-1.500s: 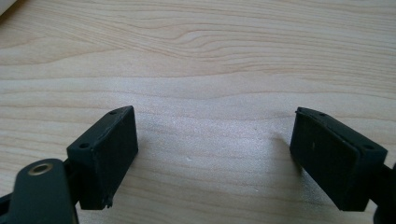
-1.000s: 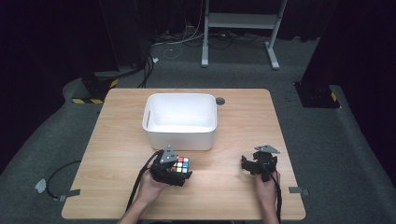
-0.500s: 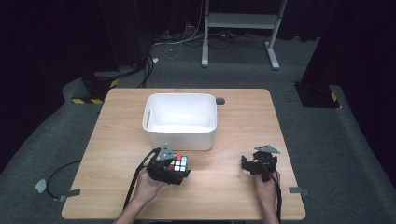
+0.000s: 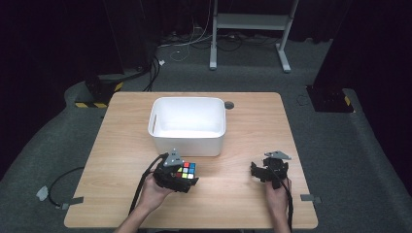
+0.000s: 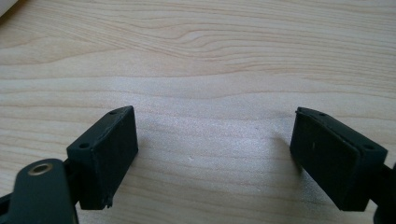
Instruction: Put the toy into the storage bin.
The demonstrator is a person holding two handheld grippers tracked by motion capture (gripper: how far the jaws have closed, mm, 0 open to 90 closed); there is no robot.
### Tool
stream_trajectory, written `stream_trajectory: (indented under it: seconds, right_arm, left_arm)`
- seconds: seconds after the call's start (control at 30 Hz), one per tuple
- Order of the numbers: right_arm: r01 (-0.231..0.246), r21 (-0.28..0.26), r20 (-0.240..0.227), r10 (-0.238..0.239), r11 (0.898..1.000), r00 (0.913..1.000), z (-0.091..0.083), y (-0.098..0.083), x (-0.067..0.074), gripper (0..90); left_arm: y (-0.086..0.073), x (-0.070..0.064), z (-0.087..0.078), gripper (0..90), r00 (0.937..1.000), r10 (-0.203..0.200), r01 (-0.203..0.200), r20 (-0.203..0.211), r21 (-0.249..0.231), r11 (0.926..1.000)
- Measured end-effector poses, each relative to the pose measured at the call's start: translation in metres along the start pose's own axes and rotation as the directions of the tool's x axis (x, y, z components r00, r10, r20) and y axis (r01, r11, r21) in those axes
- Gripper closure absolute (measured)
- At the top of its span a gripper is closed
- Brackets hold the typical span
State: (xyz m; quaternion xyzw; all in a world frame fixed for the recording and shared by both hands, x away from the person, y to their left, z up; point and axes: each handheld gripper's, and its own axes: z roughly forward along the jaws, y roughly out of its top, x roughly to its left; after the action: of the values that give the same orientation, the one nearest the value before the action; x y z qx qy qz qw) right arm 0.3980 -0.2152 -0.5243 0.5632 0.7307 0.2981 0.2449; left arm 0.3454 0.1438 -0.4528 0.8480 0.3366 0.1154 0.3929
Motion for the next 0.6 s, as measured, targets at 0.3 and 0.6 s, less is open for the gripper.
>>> stream_trajectory:
  seconds: [0.3, 0.6]
  right_arm:
    - [0.002, 0.000, -0.003, -0.002, 1.000, 1.0000, 0.000, 0.000, 0.000, 14.6]
    - [0.003, 0.000, -0.003, -0.003, 1.000, 1.0000, 0.000, 0.000, 0.000, 14.6]
  left_arm:
    - [0.012, -0.001, -0.011, 13.3, 1.0000, 0.009, -0.009, 0.005, -0.027, 0.9996]
    - [0.021, -0.004, -0.015, 13.3, 0.9992, 0.035, -0.034, 0.018, -0.032, 0.9989]
